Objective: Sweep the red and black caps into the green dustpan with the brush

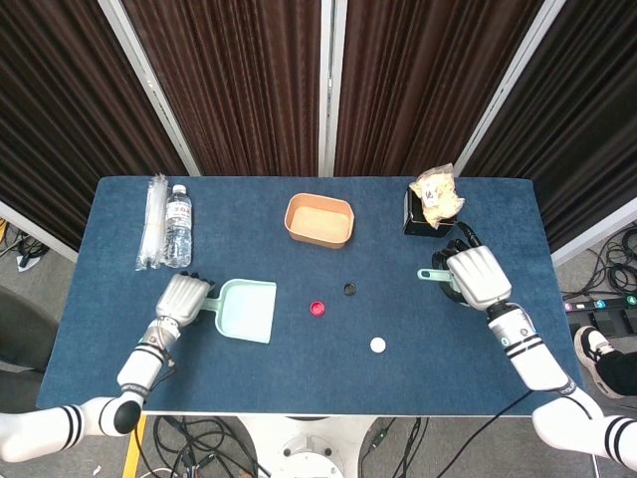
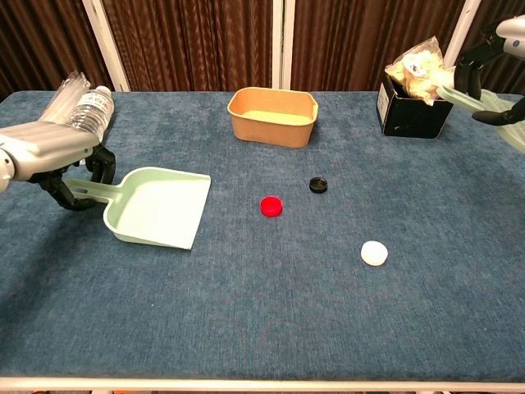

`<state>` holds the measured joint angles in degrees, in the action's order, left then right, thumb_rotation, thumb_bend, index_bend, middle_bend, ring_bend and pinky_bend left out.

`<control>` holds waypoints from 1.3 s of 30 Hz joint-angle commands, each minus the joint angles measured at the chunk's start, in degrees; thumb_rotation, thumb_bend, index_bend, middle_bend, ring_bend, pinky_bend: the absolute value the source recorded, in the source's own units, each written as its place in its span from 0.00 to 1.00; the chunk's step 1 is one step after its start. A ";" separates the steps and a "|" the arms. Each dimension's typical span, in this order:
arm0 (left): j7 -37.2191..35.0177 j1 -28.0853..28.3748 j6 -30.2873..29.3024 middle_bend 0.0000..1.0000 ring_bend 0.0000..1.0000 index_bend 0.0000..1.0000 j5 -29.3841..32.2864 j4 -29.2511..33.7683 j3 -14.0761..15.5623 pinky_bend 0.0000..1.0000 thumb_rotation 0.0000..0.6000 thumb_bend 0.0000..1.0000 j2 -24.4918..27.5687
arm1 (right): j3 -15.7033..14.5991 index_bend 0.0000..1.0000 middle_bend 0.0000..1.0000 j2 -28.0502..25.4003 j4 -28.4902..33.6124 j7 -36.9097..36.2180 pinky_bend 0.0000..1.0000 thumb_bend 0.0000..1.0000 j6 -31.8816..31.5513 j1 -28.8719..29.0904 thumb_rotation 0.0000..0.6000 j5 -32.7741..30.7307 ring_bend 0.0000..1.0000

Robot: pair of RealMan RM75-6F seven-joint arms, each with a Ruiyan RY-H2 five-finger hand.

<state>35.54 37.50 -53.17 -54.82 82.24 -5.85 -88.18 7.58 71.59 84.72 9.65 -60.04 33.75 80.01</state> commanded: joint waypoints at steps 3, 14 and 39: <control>-0.54 0.48 0.48 0.53 0.36 0.53 0.06 0.27 0.31 0.35 1.00 0.40 0.50 | -0.28 0.70 0.66 0.82 -0.85 -0.79 0.06 0.38 0.81 0.48 1.00 0.18 0.29; -1.19 2.76 3.07 0.54 0.36 0.54 1.50 3.01 0.40 0.35 1.00 0.41 3.05 | -0.72 0.72 0.67 5.93 -6.39 -12.54 0.10 0.43 8.80 7.16 1.00 4.77 0.31; 5.48 12.68 6.33 0.54 0.36 0.54 13.38 6.44 2.40 0.35 1.00 0.41 2.75 | -3.90 0.73 0.68 29.05 -26.72 -32.15 0.13 0.60 4.50 17.15 1.00 15.86 0.31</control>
<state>40.88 49.95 -46.73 -41.59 88.59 -3.63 -85.26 4.01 99.66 58.70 -21.66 -54.93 50.44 95.42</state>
